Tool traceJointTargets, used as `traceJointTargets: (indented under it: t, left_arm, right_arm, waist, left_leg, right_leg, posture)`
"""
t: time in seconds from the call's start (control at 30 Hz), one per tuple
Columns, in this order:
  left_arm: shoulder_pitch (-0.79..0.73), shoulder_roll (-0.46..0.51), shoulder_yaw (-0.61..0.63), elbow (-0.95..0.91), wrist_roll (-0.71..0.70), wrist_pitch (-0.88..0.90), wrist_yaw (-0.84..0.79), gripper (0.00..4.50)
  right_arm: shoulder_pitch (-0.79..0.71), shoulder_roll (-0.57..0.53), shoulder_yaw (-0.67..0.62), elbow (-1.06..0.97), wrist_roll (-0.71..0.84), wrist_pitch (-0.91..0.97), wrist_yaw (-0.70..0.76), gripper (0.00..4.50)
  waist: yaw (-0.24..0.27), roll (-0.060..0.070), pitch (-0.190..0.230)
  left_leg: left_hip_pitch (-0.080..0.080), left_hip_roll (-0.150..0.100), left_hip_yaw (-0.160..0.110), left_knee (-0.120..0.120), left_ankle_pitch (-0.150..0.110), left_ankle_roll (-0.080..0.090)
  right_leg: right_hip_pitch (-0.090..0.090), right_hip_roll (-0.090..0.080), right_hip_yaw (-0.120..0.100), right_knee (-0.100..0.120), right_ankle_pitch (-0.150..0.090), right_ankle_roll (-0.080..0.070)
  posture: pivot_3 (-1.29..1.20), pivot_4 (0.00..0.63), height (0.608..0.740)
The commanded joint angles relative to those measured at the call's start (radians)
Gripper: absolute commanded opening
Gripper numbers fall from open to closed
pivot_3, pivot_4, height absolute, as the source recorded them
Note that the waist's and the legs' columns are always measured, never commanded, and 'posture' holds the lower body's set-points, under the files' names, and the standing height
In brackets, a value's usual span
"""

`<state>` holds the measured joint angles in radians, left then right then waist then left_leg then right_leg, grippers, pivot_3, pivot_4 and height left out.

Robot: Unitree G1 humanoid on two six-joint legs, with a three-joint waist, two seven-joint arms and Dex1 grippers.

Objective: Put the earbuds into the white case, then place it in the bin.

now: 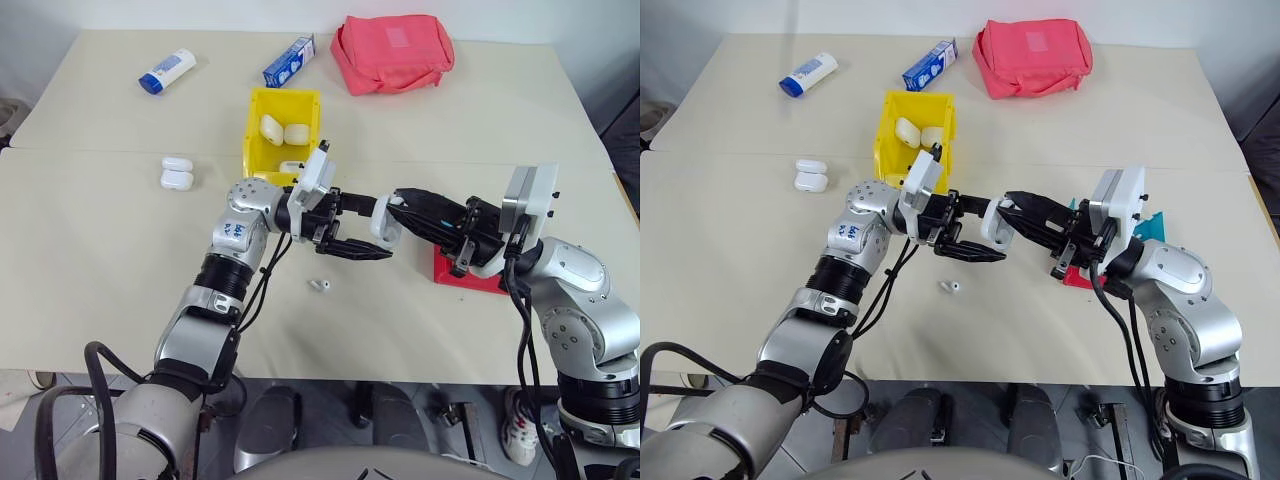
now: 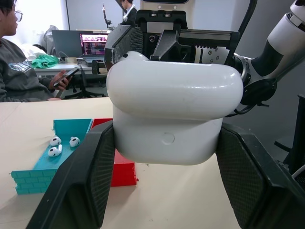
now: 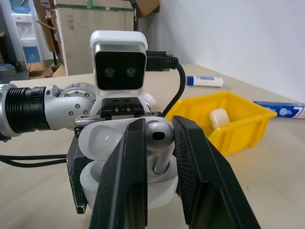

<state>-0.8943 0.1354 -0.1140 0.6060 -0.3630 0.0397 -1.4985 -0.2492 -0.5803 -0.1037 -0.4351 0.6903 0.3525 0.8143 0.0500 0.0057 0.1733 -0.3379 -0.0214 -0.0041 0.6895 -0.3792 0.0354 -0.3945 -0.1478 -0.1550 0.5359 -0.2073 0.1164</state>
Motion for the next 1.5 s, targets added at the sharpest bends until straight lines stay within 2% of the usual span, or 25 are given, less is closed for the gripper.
traceJointTargets:
  t: [0.03, 0.4, 0.77, 1.1, 1.5]
  left_arm:
    - [-0.031, -0.01, 0.021, -0.02, -0.023, -0.02, -0.003, 2.8]
    - [-0.035, -0.03, 0.023, -0.055, -0.038, 0.001, -0.005, 2.8]
    - [-0.049, -0.049, 0.028, -0.074, -0.047, 0.011, 0.001, 2.8]
    - [-0.063, -0.046, 0.037, -0.055, -0.044, 0.0, -0.006, 2.8]
    - [-0.051, -0.042, 0.033, -0.075, -0.042, 0.0, -0.027, 2.8]
  right_arm:
    - [0.007, 0.005, -0.013, -0.014, -0.004, -0.001, -0.012, 0.43]
    - [0.014, 0.046, 0.018, 0.058, -0.045, -0.046, 0.01, 0.43]
    - [0.048, 0.122, 0.024, 0.142, -0.097, -0.196, 0.039, 0.43]
    - [0.09, 0.044, 0.05, 0.155, -0.103, -0.143, 0.092, 0.43]
    - [0.028, -0.032, 0.042, 0.202, -0.069, -0.072, 0.16, 0.43]
  waist:
    - [0.0, 0.0, 0.0]
    - [0.0, 0.0, 0.0]
    - [-0.002, 0.0, 0.0]
    - [-0.002, 0.0, 0.0]
    - [-0.001, 0.0, 0.0]
  left_leg:
    - [0.0, 0.0, 0.0, 0.0, 0.0, 0.0]
    - [0.0, 0.0, 0.0, 0.0, 0.0, 0.0]
    - [0.0, 0.0, 0.0, 0.0, 0.0, 0.0]
    - [0.0, 0.0, 0.001, 0.0, 0.0, 0.0]
    - [0.0, 0.0, 0.0, 0.0, 0.0, 0.0]
  right_leg:
    - [0.0, 0.0, 0.0, 0.0, 0.0, 0.0]
    - [0.0, 0.0, 0.0, 0.0, 0.0, 0.0]
    - [0.0, 0.0, 0.0, 0.0, 0.0, 0.0]
    - [0.0, 0.0, 0.0, 0.0, 0.0, 0.0]
    - [0.0, 0.0, 0.0, 0.0, 0.0, 0.0]
  posture:
    - [0.0, 0.15, 0.74]
    - [0.0, 0.15, 0.74]
    - [0.0, 0.15, 0.74]
    - [0.0, 0.15, 0.74]
    - [0.0, 0.15, 0.74]
